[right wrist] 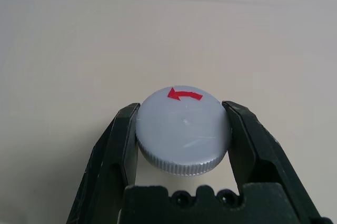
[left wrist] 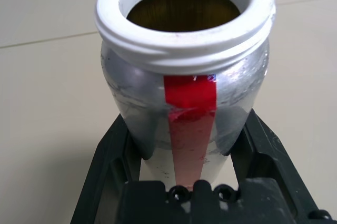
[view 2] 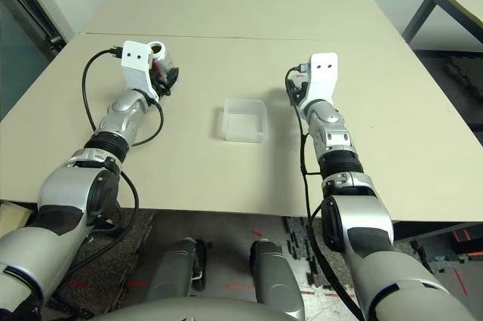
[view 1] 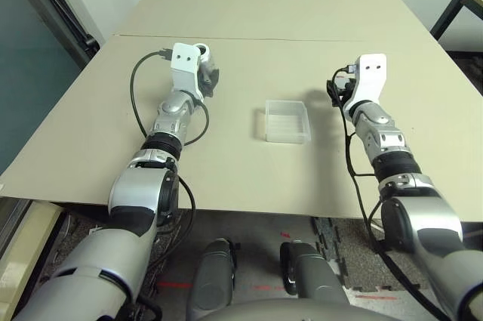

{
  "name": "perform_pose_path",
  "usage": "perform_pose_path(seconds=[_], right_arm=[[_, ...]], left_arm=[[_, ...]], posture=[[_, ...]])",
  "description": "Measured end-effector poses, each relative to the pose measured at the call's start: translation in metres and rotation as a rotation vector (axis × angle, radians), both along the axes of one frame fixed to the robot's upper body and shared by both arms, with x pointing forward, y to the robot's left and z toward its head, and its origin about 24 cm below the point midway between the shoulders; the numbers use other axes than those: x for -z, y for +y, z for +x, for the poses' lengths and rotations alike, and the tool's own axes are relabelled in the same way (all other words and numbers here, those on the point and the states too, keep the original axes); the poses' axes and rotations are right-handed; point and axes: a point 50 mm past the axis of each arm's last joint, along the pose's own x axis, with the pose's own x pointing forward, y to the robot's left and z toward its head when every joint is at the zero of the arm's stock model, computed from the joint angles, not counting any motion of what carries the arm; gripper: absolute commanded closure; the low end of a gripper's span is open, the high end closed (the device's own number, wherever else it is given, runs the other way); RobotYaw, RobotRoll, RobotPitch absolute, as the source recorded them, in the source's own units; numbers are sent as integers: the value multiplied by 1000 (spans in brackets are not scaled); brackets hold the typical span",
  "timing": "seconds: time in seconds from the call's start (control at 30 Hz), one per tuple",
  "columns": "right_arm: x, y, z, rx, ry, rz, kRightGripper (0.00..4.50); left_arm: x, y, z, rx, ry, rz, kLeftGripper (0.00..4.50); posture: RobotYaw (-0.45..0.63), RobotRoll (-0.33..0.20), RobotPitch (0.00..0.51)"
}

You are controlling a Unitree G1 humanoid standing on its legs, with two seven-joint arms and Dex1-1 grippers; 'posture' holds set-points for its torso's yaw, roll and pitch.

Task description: Pour the medicine from the bottle into the box.

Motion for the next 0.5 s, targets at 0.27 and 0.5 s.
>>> perform_pose_path(seconds=[0.27, 0.5], right_arm=[[17, 10, -3, -44, 98, 33, 1915], [20, 10, -4, -44, 133, 36, 1915]], left_arm=[[2, 2, -1, -3, 6, 4, 2000], [2, 3, -1, -5, 5, 5, 2000]], posture=[[90, 0, 91], [92, 0, 89]])
